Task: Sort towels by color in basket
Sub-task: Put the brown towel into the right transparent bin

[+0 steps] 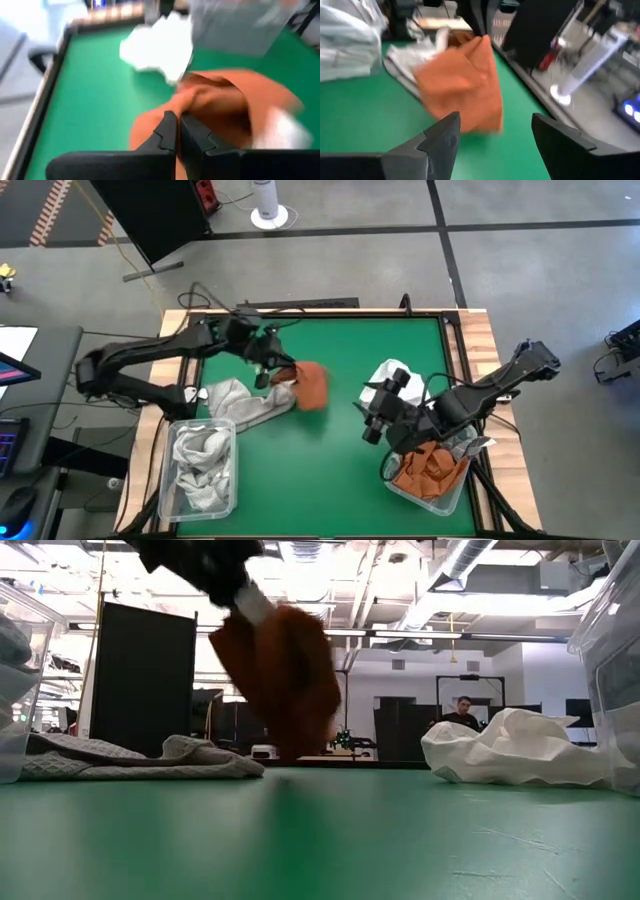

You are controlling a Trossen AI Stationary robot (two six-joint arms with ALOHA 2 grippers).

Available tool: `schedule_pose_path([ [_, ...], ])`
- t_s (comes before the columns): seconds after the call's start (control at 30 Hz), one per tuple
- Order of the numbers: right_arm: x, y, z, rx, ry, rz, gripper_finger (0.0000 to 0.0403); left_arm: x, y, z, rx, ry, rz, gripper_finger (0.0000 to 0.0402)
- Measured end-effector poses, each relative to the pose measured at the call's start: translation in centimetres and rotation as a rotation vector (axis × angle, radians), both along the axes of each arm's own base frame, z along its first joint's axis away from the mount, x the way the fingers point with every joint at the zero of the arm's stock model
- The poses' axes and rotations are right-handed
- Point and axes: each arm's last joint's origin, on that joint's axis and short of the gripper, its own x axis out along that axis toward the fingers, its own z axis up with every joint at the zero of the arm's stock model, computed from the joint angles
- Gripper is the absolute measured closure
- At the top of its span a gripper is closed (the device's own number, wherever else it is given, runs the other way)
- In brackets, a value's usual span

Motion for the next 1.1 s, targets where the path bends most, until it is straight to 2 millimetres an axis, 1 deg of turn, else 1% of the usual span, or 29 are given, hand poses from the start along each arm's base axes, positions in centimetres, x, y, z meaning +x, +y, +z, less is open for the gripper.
schedule_pose_path([
  [0.07, 0.7, 0.4, -0.6, -0.043, -0.042, 0.034, 0.0127, -0.4, -0.9, 1.3, 0.001, -0.078, -0.042, 0.0399],
  [0.17, 1.9, 0.0, -1.3, -0.078, -0.127, 0.063, 0.0127, -0.5, -2.3, 2.7, -0.011, -0.181, -0.109, 0.0400],
  [0.27, 2.9, -0.9, -1.6, -0.098, -0.185, 0.088, 0.0127, -0.1, -3.5, 3.6, -0.016, -0.262, -0.160, 0.0400],
  [0.4, 3.7, -2.4, -1.4, -0.112, -0.248, 0.113, 0.0127, 0.4, -4.8, 4.4, -0.004, -0.349, -0.214, 0.0401],
  [0.5, 4.3, -3.5, -1.3, -0.122, -0.284, 0.156, 0.0127, 0.8, -5.5, 4.8, 0.003, -0.398, -0.247, 0.0401],
  [0.63, 4.6, -4.5, -1.1, -0.151, -0.288, 0.142, 0.0127, 1.1, -6.3, 4.9, 0.003, -0.424, -0.278, 0.0401],
  [0.7, 4.8, -4.8, -1.1, -0.131, -0.289, 0.202, 0.0127, 1.2, -6.6, 5.0, 0.003, -0.431, -0.289, 0.0401],
  [0.8, 6.0, -5.2, -2.0, -0.090, -0.297, 0.295, 0.0127, 1.5, -7.0, 5.2, 0.027, -0.471, -0.313, 0.0401],
  [0.87, 6.9, -5.1, -3.0, -0.101, -0.285, 0.308, 0.0127, 1.9, -7.3, 5.3, 0.054, -0.512, -0.329, 0.0401],
  [0.97, 8.4, -5.2, -4.0, -0.133, -0.324, 0.312, 0.0127, 2.7, -7.5, 5.2, 0.079, -0.559, -0.344, 0.0401],
  [1.1, 9.1, -4.8, -4.6, -0.158, -0.348, 0.328, 0.0127, 2.9, -7.5, 5.4, 0.093, -0.587, -0.343, 0.0401],
])
